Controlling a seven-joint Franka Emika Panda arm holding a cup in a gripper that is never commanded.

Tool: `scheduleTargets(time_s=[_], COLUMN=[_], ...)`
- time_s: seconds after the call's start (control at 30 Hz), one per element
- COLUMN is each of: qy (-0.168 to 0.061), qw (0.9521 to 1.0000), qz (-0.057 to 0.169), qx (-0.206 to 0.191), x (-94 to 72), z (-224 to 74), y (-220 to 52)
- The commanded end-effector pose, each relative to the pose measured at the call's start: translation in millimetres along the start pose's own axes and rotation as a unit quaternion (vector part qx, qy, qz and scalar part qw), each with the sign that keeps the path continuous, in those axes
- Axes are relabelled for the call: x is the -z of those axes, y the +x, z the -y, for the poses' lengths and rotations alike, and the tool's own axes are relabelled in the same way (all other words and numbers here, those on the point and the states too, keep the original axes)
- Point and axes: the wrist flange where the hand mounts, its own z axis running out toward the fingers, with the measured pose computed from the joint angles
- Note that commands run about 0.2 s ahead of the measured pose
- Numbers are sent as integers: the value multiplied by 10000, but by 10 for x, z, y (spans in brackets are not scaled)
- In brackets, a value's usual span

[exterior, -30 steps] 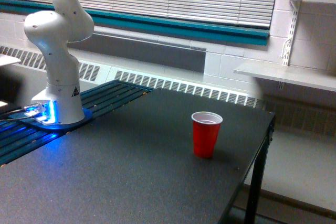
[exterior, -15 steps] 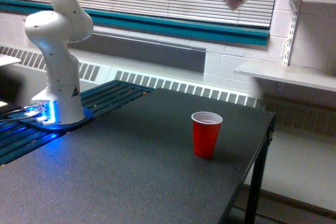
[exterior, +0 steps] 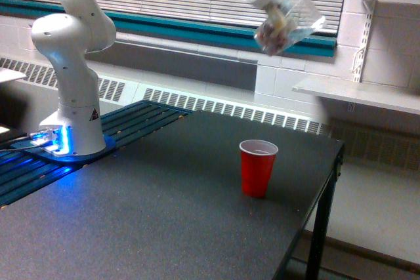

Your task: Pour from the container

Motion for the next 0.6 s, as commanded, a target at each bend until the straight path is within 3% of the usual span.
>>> scheduleTargets(time_s=[0.03, 0.37, 0.6], qy=[2, -138, -197], qw=[9997, 9971, 9944], qz=[200, 747, 1036], qx=[-126, -90, -33], x=[-107, -406, -555], z=[-109, -297, -362], y=[-340, -933, -1160])
